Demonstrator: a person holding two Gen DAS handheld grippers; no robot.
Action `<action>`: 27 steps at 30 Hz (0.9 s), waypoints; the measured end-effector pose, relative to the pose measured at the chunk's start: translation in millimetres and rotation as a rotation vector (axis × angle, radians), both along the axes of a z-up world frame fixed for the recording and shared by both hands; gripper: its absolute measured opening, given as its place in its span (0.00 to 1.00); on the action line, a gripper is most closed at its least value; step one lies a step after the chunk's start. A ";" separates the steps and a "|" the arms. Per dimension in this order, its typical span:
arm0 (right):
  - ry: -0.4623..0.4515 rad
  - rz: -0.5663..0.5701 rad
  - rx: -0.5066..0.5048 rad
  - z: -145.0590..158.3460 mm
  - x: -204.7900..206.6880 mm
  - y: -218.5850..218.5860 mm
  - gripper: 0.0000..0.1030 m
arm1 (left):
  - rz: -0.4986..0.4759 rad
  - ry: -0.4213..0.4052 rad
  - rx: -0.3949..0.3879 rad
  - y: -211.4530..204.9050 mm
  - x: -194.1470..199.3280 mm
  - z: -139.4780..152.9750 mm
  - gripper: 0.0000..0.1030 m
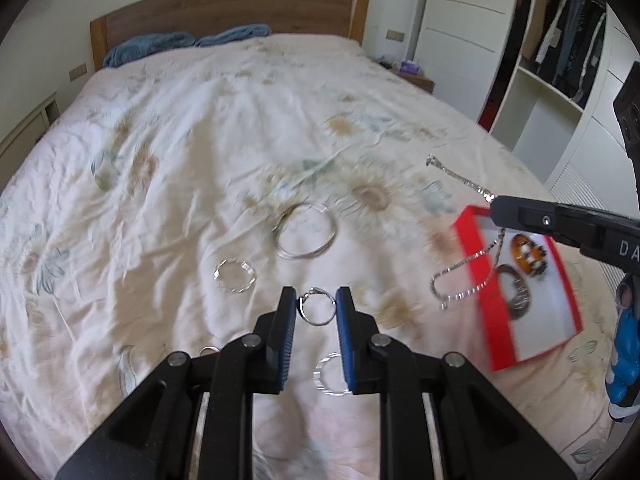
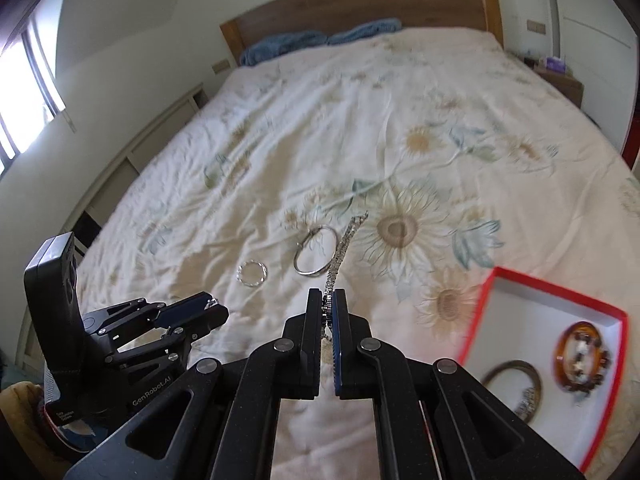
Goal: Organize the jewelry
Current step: 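Carry the ring and necklace over the red box and open both tools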
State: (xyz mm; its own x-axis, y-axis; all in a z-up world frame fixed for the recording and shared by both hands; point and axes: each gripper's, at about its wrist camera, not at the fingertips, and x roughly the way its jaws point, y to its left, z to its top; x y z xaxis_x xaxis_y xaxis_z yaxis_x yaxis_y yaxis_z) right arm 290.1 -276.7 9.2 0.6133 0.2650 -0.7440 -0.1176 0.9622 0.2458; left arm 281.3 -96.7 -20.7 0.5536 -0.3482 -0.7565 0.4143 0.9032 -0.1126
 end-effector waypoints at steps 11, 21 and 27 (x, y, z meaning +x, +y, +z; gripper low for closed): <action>-0.066 -0.115 0.008 35.4 -66.2 -90.6 0.04 | -0.156 -0.013 -0.030 -108.7 -48.0 27.3 0.18; 0.008 -0.226 0.044 -11.8 -95.0 -178.6 0.05 | -0.305 0.103 -0.019 -221.2 -81.1 -18.8 0.18; 0.097 -0.238 0.059 -61.9 -103.7 -201.1 0.05 | -0.355 0.177 0.030 -258.2 -93.8 -57.0 0.18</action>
State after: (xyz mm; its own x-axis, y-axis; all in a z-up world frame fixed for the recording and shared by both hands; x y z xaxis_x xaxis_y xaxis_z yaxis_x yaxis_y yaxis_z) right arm 186.5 -477.8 -52.7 0.5900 0.1669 -0.7899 0.1369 0.9435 0.3016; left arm 187.5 -354.9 -77.7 0.2623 -0.4709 -0.8423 0.6781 0.7109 -0.1863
